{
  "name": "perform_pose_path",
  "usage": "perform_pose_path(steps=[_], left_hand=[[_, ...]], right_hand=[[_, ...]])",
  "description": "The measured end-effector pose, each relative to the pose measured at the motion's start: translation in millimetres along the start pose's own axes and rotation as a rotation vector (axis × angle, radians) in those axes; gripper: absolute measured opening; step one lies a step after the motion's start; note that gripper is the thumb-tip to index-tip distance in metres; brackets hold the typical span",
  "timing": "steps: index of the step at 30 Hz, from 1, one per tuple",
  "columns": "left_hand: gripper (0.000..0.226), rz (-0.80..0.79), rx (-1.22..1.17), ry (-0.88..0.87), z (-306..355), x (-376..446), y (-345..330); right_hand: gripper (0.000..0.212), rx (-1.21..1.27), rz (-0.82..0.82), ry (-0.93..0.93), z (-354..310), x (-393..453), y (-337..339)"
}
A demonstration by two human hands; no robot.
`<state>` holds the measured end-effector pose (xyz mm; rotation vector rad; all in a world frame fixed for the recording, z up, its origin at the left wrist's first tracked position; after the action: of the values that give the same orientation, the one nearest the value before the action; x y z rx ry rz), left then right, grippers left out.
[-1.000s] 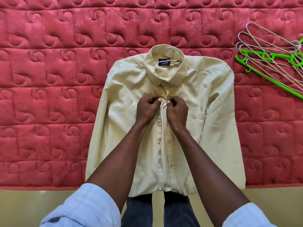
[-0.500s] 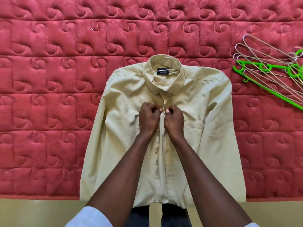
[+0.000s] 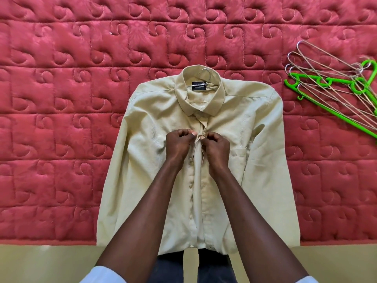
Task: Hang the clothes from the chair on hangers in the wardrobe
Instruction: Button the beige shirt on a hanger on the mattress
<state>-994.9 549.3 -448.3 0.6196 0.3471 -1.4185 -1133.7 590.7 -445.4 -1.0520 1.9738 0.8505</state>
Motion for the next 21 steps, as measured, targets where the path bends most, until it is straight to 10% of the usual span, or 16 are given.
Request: perform_pose_path(steps=[21], left_hand=[[0.005,-0.011,-0.011,-0.026,-5.3,-12.1,-3.3]], right_hand=[[0.018,0.264,-0.130,-0.099,10.8,4.7,-4.4]])
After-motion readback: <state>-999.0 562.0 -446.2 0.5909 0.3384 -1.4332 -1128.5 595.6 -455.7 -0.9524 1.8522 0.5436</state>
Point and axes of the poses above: each hand's wrist, its own x-axis towards the middle knuckle, its own y-axis out of the back of the hand, z = x × y, the point moved 7 cm from there along x, towards the middle knuckle, and after that the axes turned 10 degrees about -y, right-handed, at the moved point
